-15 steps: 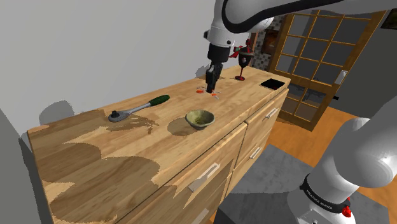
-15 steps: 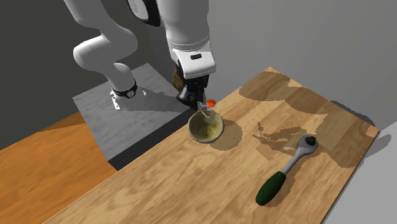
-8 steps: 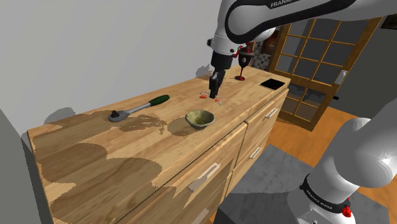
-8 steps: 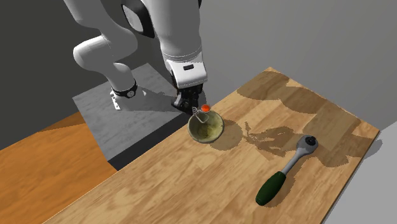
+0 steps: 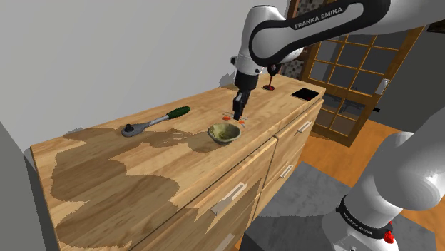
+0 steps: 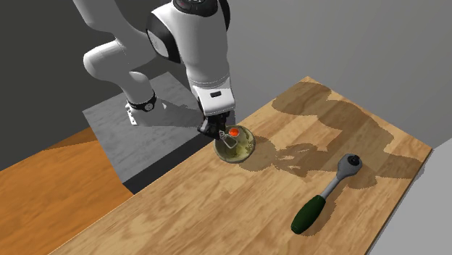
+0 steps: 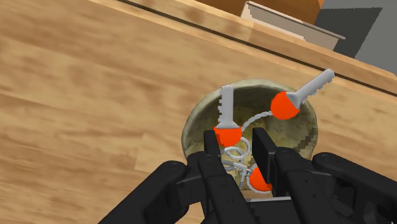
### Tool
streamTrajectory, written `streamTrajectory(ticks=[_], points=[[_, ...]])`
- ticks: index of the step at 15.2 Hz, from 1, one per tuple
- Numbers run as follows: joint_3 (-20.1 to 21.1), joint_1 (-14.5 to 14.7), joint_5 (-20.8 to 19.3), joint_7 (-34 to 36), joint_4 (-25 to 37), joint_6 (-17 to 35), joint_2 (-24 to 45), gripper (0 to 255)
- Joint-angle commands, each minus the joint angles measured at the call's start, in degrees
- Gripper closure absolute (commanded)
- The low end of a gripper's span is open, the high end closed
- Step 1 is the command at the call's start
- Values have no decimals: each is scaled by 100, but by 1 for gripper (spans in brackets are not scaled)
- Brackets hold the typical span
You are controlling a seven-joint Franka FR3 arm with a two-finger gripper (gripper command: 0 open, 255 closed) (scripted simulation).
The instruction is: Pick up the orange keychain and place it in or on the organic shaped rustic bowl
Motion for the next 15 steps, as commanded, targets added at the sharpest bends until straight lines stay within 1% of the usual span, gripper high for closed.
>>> streamTrajectory(ticks=[1,8,9,14,15], points=[[3,0,4,-14,-136,193,55,255],[3,0,4,-14,-136,193,55,255],[3,0,4,-14,-136,193,55,0],[3,0,4,-14,-136,193,55,0],[-10,-5,-1,-14,-17,-9,-28,0]])
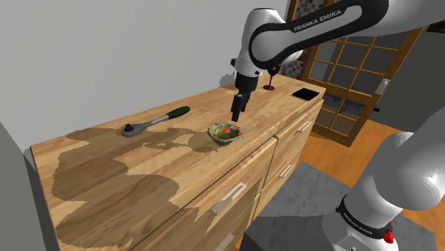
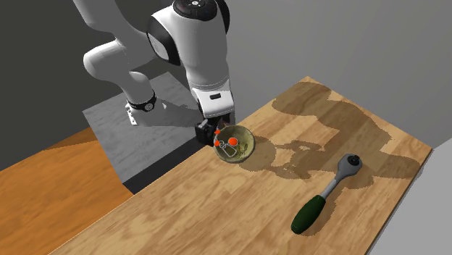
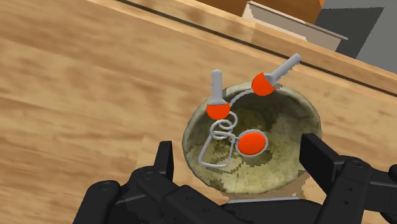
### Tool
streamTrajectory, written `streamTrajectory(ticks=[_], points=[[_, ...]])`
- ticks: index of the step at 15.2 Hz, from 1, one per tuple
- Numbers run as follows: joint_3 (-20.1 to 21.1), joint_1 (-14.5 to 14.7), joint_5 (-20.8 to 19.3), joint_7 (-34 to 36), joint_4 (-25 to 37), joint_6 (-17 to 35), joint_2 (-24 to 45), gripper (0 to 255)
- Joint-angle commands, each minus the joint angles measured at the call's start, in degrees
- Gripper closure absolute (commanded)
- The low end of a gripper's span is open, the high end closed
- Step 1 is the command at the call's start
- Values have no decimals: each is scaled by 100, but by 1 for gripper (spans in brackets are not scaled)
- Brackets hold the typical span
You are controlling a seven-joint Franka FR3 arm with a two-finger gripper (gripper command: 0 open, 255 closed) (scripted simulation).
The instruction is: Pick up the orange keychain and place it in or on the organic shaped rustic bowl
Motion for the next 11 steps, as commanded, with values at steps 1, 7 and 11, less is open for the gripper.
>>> streamTrajectory(ticks=[1,7,11], points=[[-19,-8,-7,-1,180,-303,-118,0],[-40,-18,-18,0,424,-658,-230,0],[-40,-18,-18,0,424,-658,-230,0]])
